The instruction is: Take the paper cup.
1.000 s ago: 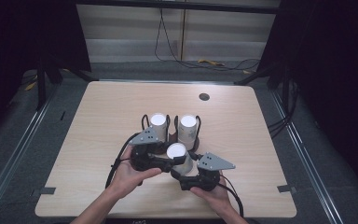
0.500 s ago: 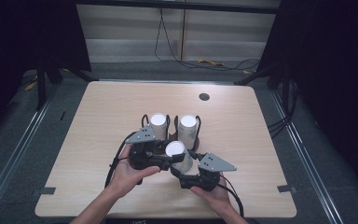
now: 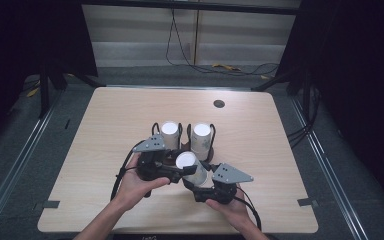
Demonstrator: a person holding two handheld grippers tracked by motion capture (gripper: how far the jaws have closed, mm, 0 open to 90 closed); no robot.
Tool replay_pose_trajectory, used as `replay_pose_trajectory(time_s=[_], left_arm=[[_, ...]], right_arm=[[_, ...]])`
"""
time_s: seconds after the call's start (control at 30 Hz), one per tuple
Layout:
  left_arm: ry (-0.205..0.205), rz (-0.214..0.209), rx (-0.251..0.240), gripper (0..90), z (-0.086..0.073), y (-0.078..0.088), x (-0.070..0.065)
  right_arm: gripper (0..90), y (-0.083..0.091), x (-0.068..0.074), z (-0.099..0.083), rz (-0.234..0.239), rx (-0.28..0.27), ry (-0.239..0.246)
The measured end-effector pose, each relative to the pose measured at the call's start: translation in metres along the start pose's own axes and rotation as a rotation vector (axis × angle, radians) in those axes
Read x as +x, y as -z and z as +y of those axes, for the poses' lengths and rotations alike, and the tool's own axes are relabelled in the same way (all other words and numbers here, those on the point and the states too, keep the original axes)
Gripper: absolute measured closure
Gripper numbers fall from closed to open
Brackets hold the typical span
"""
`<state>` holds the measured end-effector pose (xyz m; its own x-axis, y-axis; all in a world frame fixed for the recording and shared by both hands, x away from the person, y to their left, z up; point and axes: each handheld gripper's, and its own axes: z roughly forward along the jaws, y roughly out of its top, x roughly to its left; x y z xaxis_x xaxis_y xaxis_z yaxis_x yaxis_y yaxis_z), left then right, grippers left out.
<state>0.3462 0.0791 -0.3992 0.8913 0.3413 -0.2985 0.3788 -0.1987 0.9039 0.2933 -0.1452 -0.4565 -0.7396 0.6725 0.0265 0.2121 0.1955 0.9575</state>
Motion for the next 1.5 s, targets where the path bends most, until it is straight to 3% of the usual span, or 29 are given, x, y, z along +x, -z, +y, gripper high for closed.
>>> replay_pose_trajectory(time_s=[0.37, 0.6, 1.07, 1.43, 1.5], left_arm=[[-0.003, -0.008, -0.003, 21.4, 0.001, 0.002, 0.002], [-0.048, -0.015, -0.008, 20.8, 0.005, 0.010, 0.003], [-0.078, -0.019, -0.018, 21.8, -0.002, 0.016, 0.008], [-0.108, -0.056, 0.020, 18.4, -0.011, 0.015, 0.008], [-0.132, -0.069, 0.036, 18.3, -0.011, 0.014, 0.008]], right_arm=[[25.0, 0.002, -0.002, 0.005, 0.030, 0.034, 0.011], [25.7, 0.005, -0.004, 0.014, 0.062, 0.091, 0.056], [26.9, 0.002, -0.005, 0.016, 0.124, 0.175, 0.075], [28.2, 0.003, -0.008, 0.018, 0.180, 0.235, 0.093], [28.1, 0.003, -0.009, 0.020, 0.190, 0.250, 0.099]])
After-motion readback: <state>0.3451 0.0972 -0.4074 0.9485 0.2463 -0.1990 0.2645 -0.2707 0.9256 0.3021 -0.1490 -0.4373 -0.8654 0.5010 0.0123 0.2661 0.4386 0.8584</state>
